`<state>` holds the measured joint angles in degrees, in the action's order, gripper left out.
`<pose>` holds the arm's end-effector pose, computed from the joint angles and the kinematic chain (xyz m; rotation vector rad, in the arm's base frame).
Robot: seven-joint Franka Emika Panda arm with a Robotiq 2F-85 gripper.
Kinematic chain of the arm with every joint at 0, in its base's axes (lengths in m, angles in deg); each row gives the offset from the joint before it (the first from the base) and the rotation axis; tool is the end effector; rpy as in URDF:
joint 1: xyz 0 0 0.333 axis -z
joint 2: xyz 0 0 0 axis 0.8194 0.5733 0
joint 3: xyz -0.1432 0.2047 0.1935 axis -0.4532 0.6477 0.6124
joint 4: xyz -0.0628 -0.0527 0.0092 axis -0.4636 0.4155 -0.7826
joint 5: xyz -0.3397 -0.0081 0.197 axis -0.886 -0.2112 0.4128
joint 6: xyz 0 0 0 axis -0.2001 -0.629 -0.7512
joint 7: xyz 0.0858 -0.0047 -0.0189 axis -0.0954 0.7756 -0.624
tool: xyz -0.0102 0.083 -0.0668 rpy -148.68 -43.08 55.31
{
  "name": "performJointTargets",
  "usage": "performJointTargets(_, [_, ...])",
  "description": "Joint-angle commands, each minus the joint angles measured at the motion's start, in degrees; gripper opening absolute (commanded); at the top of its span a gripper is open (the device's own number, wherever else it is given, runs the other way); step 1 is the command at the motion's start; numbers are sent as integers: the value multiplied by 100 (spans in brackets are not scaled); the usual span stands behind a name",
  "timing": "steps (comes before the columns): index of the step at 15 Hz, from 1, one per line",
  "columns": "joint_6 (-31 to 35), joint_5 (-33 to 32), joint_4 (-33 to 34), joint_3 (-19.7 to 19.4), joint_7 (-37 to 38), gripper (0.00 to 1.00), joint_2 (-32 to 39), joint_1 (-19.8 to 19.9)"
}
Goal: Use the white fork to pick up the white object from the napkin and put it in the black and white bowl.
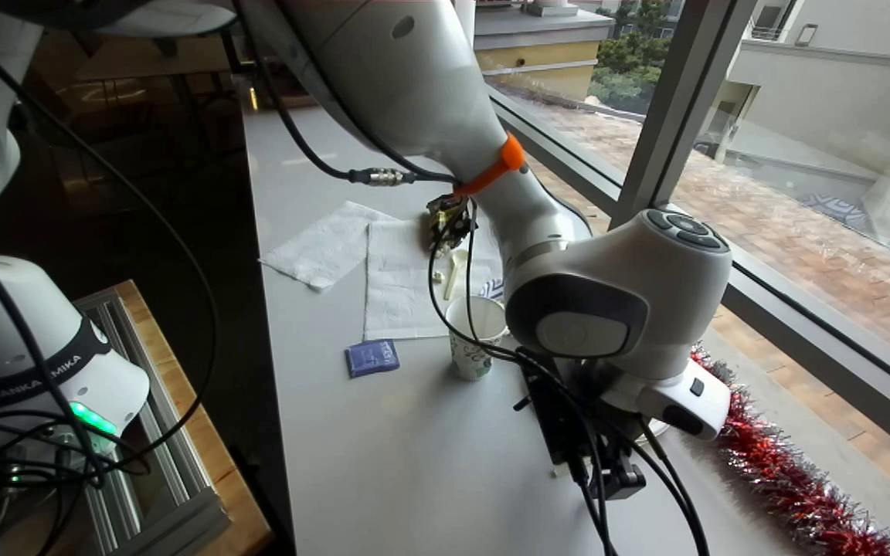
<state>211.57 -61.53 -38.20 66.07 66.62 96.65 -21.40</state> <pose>0.4533 -0.5012 0.1610 2.8384 -0.9635 -0.0777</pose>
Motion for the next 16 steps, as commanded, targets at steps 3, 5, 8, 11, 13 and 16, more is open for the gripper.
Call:
performJointTargets(3, [-149,-144,190,78,-328,20,70,107])
performJointTargets(5, [-145,-220,187,65,-451,17,81,103])
performJointTargets(8, [-142,-389,177,36,-585,31,77,83])
performJointTargets(11, [-164,-538,187,27,-696,42,74,93])
performJointTargets(13, [-182,-576,202,69,-822,43,77,135])
performJointTargets(16, [-220,-602,247,131,-1076,43,105,200])
